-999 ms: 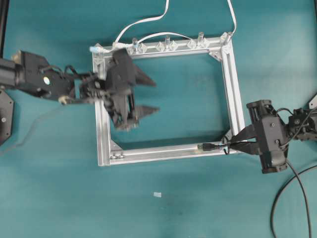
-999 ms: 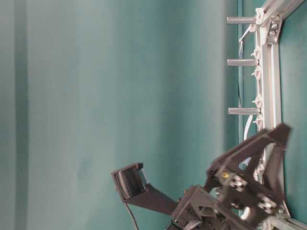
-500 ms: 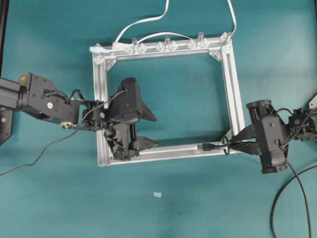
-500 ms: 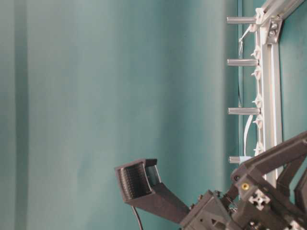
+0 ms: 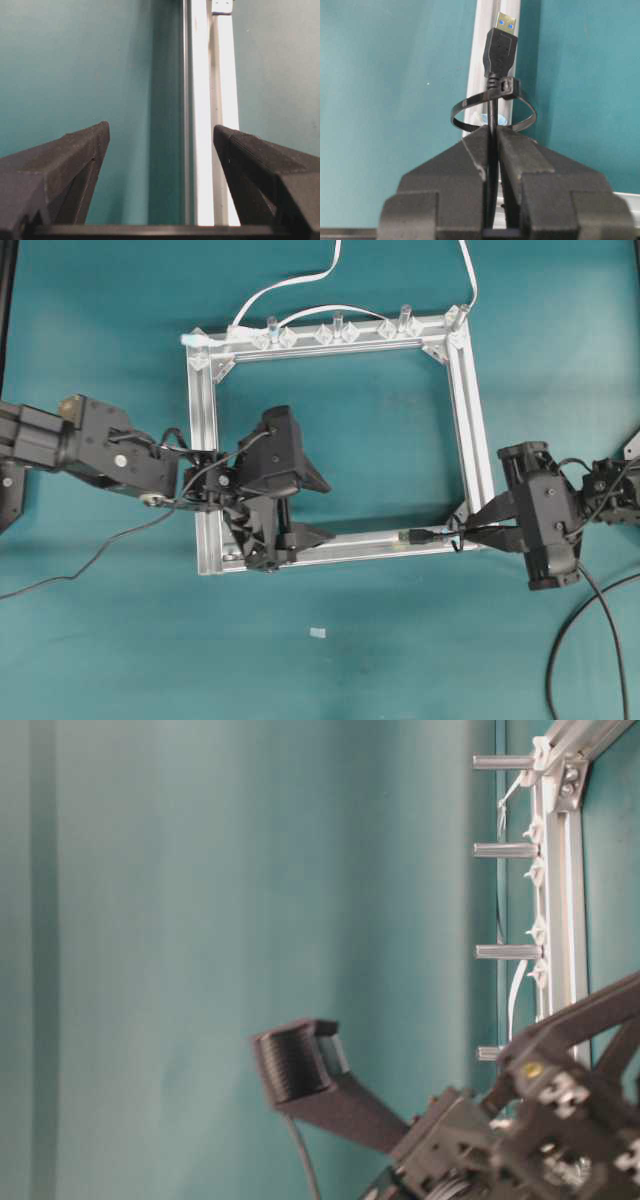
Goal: Insert the wire through the string loop located on the right side.
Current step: 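Move the left gripper to the plug emerging from the loop, then close the left gripper on the USB plug beyond the loop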
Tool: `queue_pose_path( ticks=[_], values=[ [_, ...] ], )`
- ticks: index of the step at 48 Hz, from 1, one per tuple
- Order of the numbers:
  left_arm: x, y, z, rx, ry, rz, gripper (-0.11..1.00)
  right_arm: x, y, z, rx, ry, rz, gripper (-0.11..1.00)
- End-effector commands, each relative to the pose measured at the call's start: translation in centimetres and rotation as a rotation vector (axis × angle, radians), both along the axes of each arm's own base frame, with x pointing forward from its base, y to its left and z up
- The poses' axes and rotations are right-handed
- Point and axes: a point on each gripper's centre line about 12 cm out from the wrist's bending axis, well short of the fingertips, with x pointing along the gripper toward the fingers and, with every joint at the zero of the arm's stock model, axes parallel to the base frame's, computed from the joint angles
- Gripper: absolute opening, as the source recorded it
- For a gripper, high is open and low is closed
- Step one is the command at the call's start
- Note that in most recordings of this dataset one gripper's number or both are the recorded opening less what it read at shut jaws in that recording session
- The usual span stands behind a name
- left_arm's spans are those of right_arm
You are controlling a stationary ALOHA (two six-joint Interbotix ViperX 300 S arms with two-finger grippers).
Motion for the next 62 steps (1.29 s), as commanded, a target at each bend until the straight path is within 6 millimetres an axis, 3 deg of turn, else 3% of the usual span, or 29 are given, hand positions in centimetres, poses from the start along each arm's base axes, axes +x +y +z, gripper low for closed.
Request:
queue_pose_path(
  ticks=[1, 36, 62],
  values=[
    [1.4, -0.3, 0.9, 0.0, -0.038, -0.006, 0.84, 0.5, 0.0, 0.7, 0.002, -0.03, -0.002, 0.07],
    [8.6, -1.1, 1.6, 0.003, -0.145, -0.017, 0.84, 0.6, -0.1, 0.8, -0.003, -0.05, -0.01, 0.07],
    [9.5, -1.2, 2.3, 0.002, -0.173, -0.02, 0.81, 0.5, -0.1, 0.7, -0.002, -0.047, -0.01, 0.07]
  ],
)
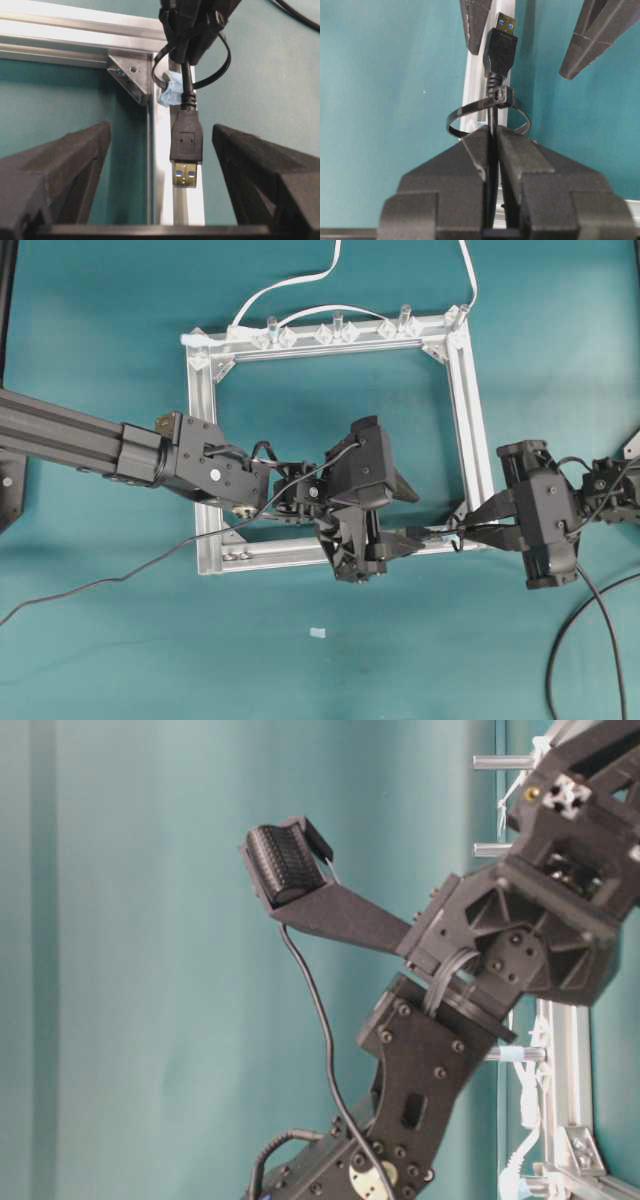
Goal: Insert the wire through the string loop located on the right side.
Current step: 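Close the left gripper on the USB plug beyond the loop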
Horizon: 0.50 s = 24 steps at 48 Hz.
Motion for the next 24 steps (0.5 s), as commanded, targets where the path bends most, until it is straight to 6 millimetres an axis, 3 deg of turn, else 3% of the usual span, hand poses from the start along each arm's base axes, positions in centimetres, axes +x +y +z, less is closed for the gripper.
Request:
queue_pose_path(
  ticks=[1, 15, 20, 24],
  values=[
    [0.58, -0.06, 1.89, 0.002, -0.052, -0.003, 0.79, 0.37, -0.03, 0.52, 0.001, -0.024, -0.004, 0.07],
    [0.58, -0.37, 1.85, 0.0, -0.051, -0.009, 0.44, 0.37, -0.03, 0.57, 0.0, -0.026, -0.003, 0.07],
    [0.55, -0.36, 1.81, 0.0, -0.051, -0.009, 0.24, 0.37, -0.03, 0.53, 0.0, -0.024, -0.003, 0.07],
    [0.47, -0.36, 1.71, 0.002, -0.048, -0.01, 0.23, 0.37, -0.03, 0.56, 0.001, -0.025, -0.004, 0.07]
  ],
)
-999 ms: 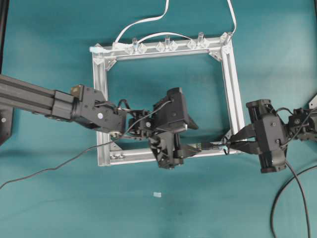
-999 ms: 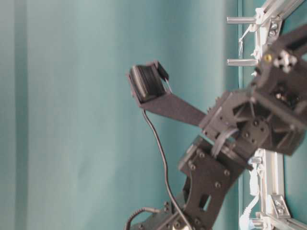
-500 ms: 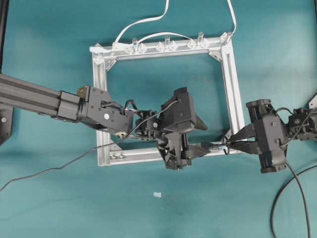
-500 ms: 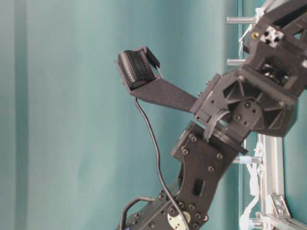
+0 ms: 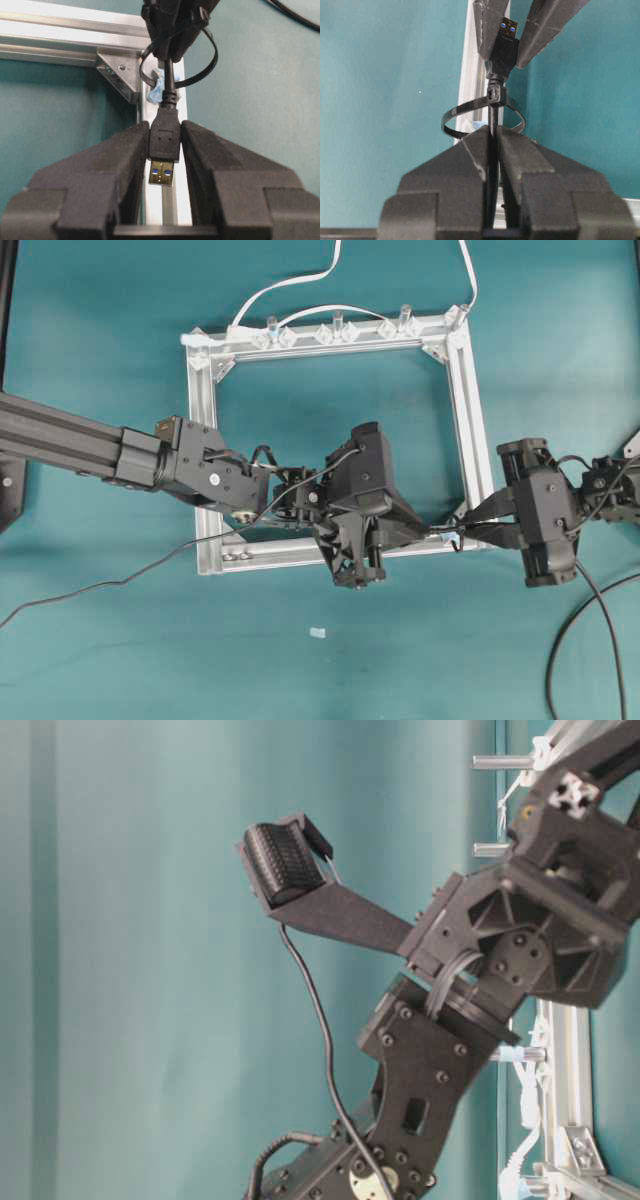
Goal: Insert the wire through the string loop located on the right side.
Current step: 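Close the left gripper on the USB plug beyond the loop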
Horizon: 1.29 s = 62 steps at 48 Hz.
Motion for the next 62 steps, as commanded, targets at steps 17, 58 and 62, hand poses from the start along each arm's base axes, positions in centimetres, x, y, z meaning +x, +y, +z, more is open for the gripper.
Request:
queue_pose_path(
  ticks=[17, 58, 62],
  values=[
    [0.32, 0.12, 1.44, 0.003, -0.039, 0.0, 0.23, 0.28, 0.1, 0.94, 0.003, -0.04, 0.003, 0.07],
    [0.39, 0.19, 1.83, 0.003, -0.047, 0.0, 0.23, -0.46, -0.09, 0.46, 0.005, -0.026, -0.001, 0.17],
    [0.42, 0.26, 1.93, 0.002, -0.046, 0.002, 0.23, -0.45, -0.1, 0.48, 0.004, -0.028, -0.001, 0.4]
  ],
)
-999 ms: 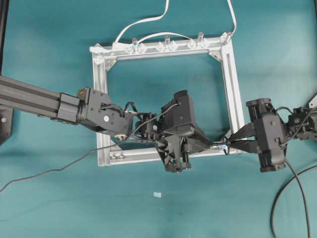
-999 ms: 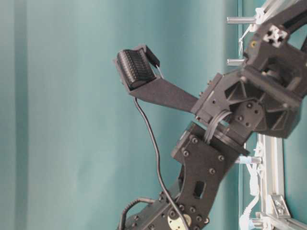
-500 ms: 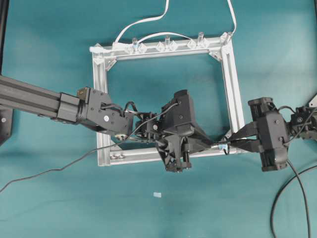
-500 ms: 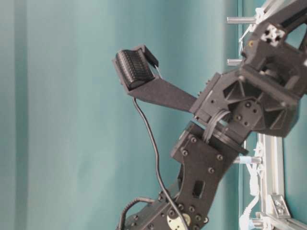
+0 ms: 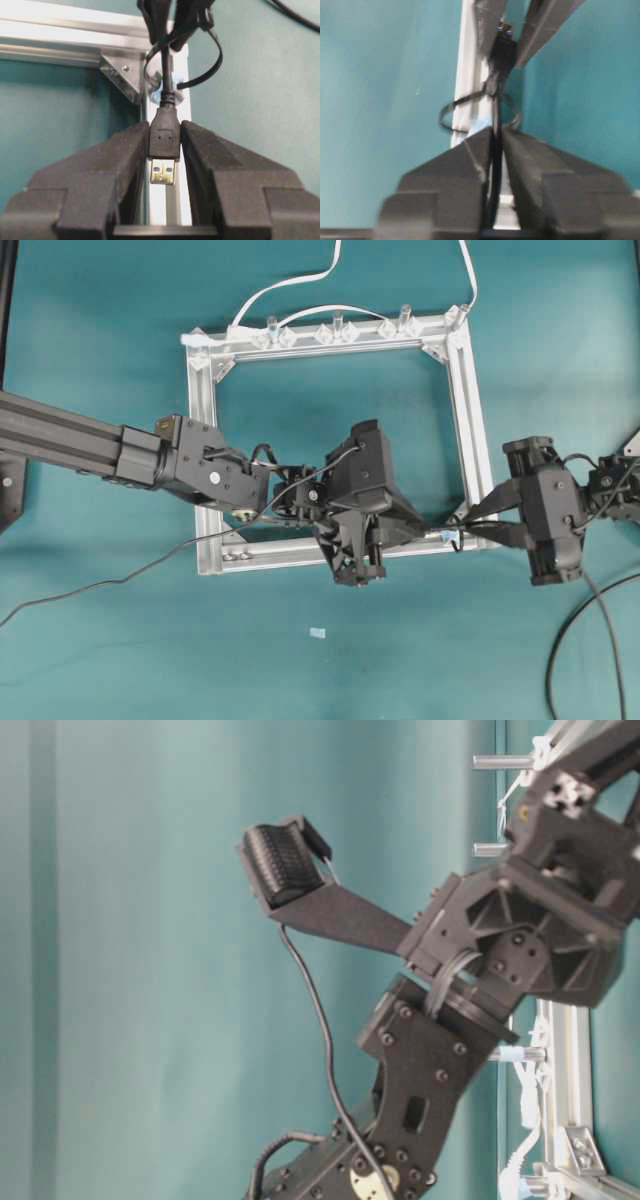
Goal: Insert the wire through the string loop located on the right side.
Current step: 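Close the left gripper on the USB plug beyond the loop, then open the right gripper and pull the cable leftward with the left gripper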
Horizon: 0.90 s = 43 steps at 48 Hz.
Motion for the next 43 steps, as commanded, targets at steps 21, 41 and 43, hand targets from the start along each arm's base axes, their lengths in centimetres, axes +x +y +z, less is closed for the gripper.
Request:
queue_pose_path(
  ticks=[21, 41, 43],
  values=[
    [0.3, 0.0, 2.0, 0.001, -0.043, -0.002, 0.23, -1.3, 0.1, -0.1, 0.017, 0.044, 0.027, 0.91],
    [-1.1, 0.2, 2.9, 0.004, 0.012, -0.004, 0.23, -1.6, 0.0, 0.0, 0.013, 0.028, 0.022, 0.91],
    [-1.6, 0.3, 3.3, 0.004, 0.021, -0.004, 0.23, -1.6, 0.0, 0.0, 0.014, 0.028, 0.021, 0.91]
  ],
)
